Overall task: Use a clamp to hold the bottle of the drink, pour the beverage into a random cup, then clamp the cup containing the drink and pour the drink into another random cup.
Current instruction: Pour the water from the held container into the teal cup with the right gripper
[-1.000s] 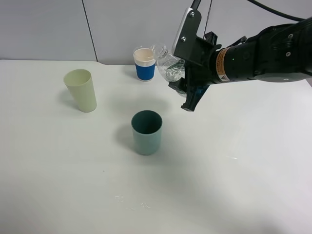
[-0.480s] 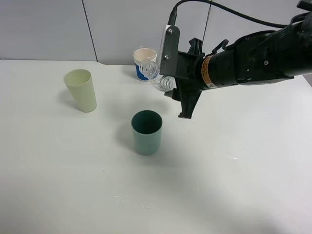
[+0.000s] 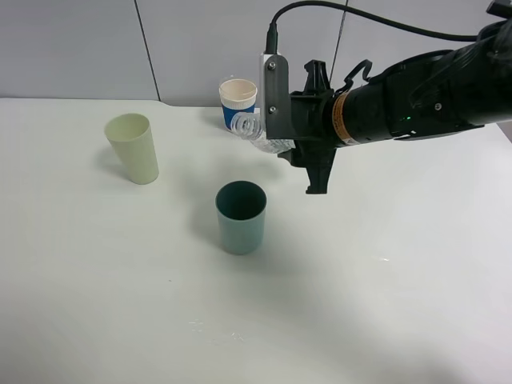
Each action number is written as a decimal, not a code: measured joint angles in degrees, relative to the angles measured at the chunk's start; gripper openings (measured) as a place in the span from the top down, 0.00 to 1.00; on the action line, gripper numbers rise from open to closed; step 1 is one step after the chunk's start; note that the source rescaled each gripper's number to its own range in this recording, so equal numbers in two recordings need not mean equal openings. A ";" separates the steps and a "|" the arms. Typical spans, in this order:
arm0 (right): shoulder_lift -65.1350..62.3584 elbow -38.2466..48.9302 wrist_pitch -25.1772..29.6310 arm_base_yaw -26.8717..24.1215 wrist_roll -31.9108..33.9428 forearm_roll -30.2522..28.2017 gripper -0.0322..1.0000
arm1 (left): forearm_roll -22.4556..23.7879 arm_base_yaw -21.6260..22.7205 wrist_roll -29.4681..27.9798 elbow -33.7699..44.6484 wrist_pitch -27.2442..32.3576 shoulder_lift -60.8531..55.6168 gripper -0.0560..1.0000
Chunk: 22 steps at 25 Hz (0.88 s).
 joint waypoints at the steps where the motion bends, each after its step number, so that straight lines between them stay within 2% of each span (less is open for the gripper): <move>1: 0.00 0.00 0.78 0.00 0.00 -0.32 0.96 | 0.00 0.00 0.00 0.00 0.00 0.00 0.00; 10: 0.44 -2.45 10.06 4.01 0.20 -2.58 0.96 | 0.00 0.00 0.30 0.00 0.00 0.00 0.00; 22: 1.26 -2.74 10.50 5.04 0.47 -7.41 0.96 | 0.00 0.00 0.00 0.00 0.00 0.00 0.00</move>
